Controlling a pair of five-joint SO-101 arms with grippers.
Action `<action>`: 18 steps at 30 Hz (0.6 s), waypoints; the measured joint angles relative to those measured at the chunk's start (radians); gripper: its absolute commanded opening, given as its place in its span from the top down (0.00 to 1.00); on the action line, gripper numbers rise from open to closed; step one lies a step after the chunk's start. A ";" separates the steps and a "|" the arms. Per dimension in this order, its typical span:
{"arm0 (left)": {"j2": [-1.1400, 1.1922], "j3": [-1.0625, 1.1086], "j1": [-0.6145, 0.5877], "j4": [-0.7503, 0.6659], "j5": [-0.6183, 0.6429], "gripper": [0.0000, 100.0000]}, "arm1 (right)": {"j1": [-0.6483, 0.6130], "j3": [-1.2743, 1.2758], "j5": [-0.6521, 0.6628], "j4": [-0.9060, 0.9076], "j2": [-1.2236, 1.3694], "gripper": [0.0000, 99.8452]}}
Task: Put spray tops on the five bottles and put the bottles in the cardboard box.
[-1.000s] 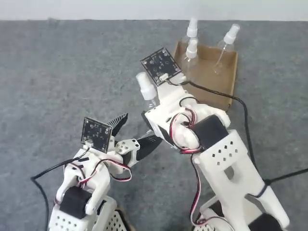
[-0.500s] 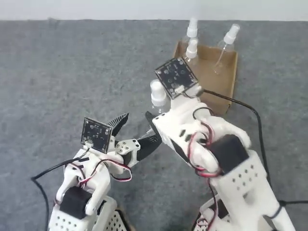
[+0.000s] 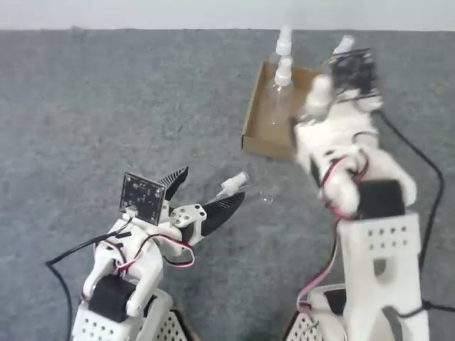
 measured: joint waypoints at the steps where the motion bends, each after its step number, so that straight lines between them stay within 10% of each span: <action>1: 0.000 0.000 0.000 0.000 0.000 0.62 | 0.031 0.000 0.000 -0.026 0.021 0.99; 6: 0.000 0.000 0.000 0.000 0.000 0.65 | 0.084 0.000 0.000 -0.175 0.160 0.99; 13: 0.002 0.006 -0.155 -0.041 0.054 1.00 | 0.087 0.000 0.000 -0.402 0.358 0.99; 18: 0.009 0.006 -0.253 -0.074 0.095 0.99 | 0.087 0.000 0.000 -0.540 0.480 0.99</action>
